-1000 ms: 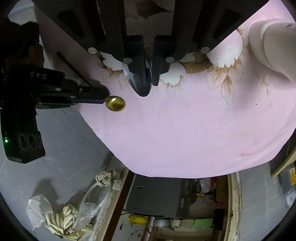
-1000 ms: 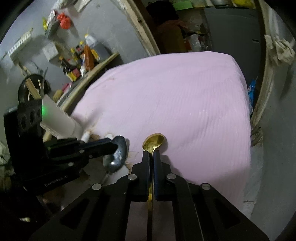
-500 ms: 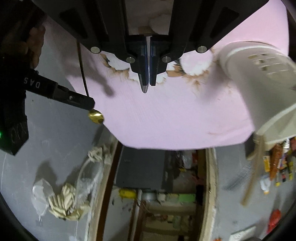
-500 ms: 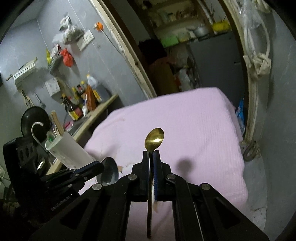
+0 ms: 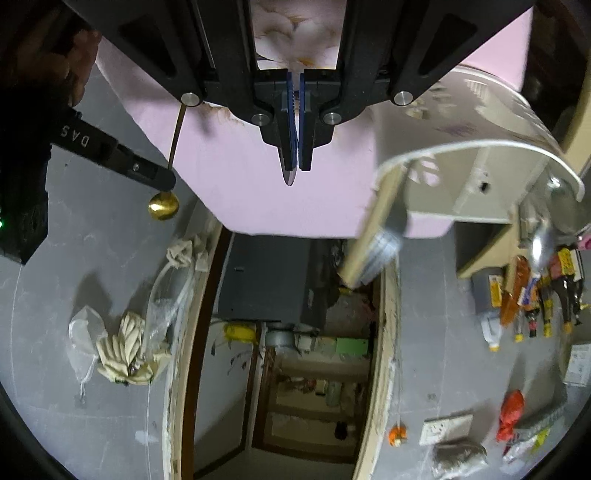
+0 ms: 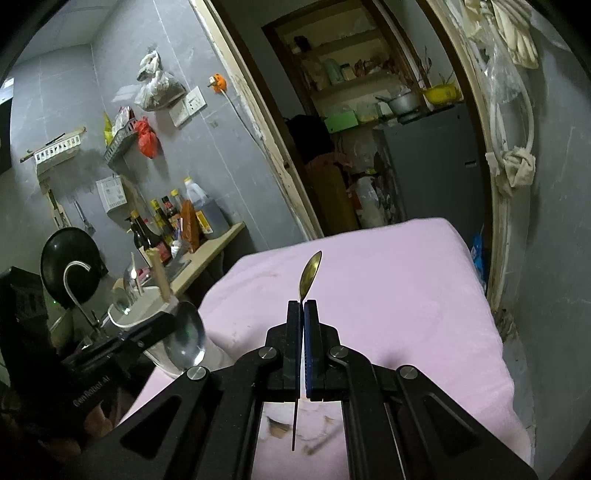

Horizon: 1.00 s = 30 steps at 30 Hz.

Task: Organize utensils
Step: 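Lift both spoons with both grippers and carry them toward the white holder, then lower the gold spoon in the right gripper into the holder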

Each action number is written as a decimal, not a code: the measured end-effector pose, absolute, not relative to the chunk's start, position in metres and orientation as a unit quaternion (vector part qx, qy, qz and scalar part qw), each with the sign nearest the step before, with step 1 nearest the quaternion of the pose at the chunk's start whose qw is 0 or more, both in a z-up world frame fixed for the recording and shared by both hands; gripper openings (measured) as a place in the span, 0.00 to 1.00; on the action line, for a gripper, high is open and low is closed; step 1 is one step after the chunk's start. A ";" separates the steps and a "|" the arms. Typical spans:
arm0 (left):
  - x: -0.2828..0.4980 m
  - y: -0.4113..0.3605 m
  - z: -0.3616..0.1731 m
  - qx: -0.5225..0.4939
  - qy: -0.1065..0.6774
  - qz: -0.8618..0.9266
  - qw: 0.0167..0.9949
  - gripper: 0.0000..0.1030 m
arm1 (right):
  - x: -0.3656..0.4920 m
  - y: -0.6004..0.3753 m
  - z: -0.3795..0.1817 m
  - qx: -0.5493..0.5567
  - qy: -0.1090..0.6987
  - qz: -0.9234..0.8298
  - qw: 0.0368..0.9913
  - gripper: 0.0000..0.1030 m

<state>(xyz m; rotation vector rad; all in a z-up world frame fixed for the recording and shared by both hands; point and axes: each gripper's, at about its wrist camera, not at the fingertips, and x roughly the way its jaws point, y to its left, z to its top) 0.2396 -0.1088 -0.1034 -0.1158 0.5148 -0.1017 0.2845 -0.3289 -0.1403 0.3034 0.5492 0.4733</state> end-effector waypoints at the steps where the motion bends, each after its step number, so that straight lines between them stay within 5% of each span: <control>1: 0.236 -0.104 -0.098 -0.057 0.247 -0.046 0.966 0.02 | 0.282 -0.325 -0.134 0.147 0.261 0.230 0.926 0.02; 16: 0.214 0.024 -0.012 -0.074 0.144 0.063 0.985 0.02 | 0.257 -0.231 -0.034 0.149 0.140 0.278 0.939 0.02; 30: 0.234 0.093 -0.011 -0.041 0.092 0.169 0.980 0.02 | 0.272 -0.165 -0.035 0.112 0.124 0.275 0.947 0.02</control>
